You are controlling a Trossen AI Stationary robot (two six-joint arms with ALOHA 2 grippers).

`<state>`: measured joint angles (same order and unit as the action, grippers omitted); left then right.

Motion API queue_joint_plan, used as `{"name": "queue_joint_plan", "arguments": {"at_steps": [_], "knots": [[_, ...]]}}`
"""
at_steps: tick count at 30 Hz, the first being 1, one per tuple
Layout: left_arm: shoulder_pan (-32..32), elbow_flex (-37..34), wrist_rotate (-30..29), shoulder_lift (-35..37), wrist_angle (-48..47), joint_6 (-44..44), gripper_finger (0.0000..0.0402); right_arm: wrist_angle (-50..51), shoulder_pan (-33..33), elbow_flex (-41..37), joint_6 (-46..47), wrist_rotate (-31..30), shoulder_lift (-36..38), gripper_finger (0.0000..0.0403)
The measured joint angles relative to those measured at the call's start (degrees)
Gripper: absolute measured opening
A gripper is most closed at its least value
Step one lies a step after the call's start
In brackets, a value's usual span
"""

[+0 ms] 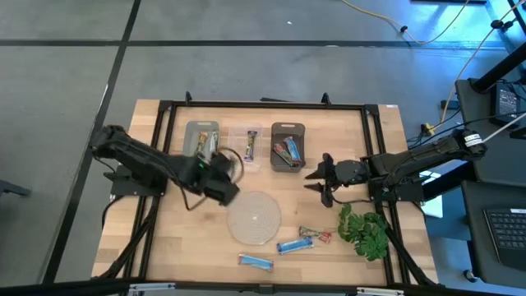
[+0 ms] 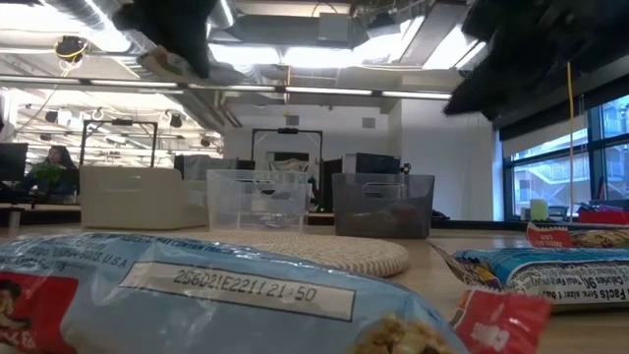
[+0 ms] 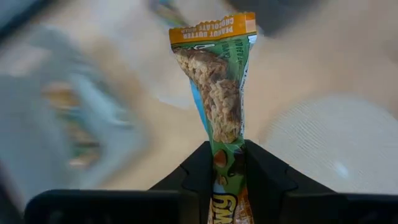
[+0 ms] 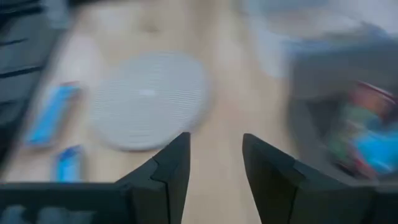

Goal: Pick and place Granola Bars by type
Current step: Put the yellow granola bar into the gray bin

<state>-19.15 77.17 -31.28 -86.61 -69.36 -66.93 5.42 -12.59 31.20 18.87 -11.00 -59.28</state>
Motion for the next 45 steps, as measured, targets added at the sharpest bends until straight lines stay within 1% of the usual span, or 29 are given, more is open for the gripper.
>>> {"name": "queue_joint_plan", "arguments": {"at_steps": [2,4,7,10,14,17,21,24,27,30,33,39,45], "knots": [[1.48,0.0,-1.78,2.14,-4.16,-2.71,0.0071,-2.62,-0.27,0.0,-2.53,4.57,0.08,0.0149],[3.33,0.0,-1.83,3.72,-8.8,-4.51,0.007,-4.87,-0.19,0.0,-2.7,6.23,0.08,0.0149],[6.93,0.0,-2.11,4.88,-15.03,-6.48,0.0068,-6.59,0.08,0.0,-2.62,4.81,0.08,0.0149],[11.65,-0.02,-2.91,5.49,-19.16,-6.7,0.0068,-7.85,0.08,0.0,-2.35,1.61,0.08,0.0149],[19.28,-2.59,-3.43,6.6,-18.76,-1.68,0.0069,-8.25,0.1,0.0,0.27,-1.51,0.08,0.0149],[26.25,-8.27,-1.41,9.14,-14.19,2.53,0.0066,-8.23,0.1,0.0,1.93,-2.48,0.08,0.0149],[34.92,-18.29,3.25,13.3,0.75,10.35,0.0065,-8.21,0.1,0.0,3.71,-2.48,0.08,0.0149],[39.66,-24.19,7.27,14.68,10.86,14.39,0.0069,-8.21,0.1,0.0,5.0,-2.48,0.08,0.0149],[42.74,-28.06,9.4,14.5,16.91,16.45,0.0071,-8.21,0.1,0.0,5.1,-2.48,0.08,0.0149],[44.23,-30.78,9.48,14.01,21.27,17.16,0.0071,-8.19,0.1,0.0,5.82,-2.5,0.08,0.0149],[45.13,-32.3,9.39,14.01,23.33,17.19,0.0072,-8.15,0.1,0.0,6.43,-2.5,0.08,0.0149],[45.19,-33.9,8.01,13.99,26.58,17.19,0.0072,-8.13,0.1,-0.02,6.4,-2.5,0.08,0.0149],[45.19,-33.97,7.83,13.99,27.67,17.75,0.0073,-8.09,0.1,-0.02,6.15,-2.5,0.08,0.0149]]}}
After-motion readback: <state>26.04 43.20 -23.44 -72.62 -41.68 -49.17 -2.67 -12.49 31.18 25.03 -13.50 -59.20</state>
